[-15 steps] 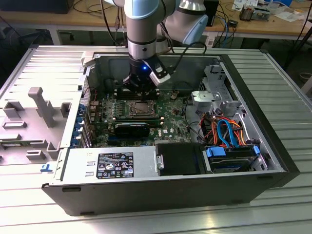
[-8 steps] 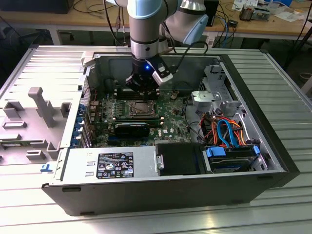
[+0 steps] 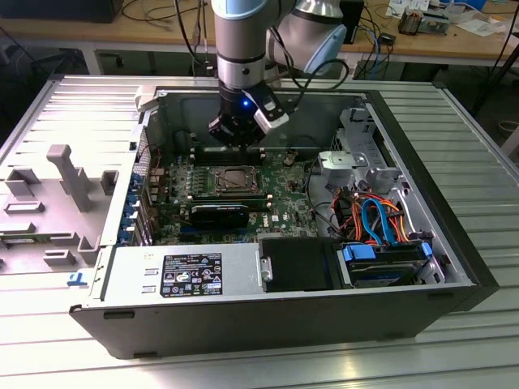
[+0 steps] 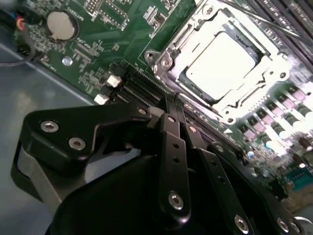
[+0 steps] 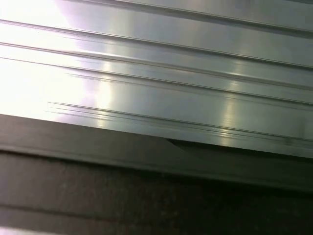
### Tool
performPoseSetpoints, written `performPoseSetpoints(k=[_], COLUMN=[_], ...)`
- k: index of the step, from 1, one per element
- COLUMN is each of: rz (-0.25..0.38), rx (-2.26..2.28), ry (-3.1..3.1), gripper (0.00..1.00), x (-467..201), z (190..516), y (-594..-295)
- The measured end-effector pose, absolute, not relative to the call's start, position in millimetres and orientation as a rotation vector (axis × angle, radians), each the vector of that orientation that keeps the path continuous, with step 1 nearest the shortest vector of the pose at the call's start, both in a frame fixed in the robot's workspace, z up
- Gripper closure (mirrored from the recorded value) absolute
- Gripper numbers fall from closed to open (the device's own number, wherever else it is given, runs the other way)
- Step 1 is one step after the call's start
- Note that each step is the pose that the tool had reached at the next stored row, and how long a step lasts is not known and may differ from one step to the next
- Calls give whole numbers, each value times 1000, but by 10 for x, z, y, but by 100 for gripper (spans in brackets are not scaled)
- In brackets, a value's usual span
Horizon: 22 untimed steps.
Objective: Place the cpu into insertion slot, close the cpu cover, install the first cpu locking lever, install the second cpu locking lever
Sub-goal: 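Install the first cpu locking lever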
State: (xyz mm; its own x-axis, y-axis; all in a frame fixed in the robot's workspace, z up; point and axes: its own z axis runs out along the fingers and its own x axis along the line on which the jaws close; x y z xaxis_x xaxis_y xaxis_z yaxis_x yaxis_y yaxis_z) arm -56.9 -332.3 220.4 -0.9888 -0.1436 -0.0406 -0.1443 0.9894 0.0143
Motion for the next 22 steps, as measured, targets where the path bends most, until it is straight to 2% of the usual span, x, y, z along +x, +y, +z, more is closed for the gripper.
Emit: performPoseSetpoints(k=[6, 22], rz=[26, 26], rx=[-217, -192], ry=[3094, 3096], gripper=[89, 89], x=[-569, -569], z=[2208, 2204], y=[-3394, -3877])
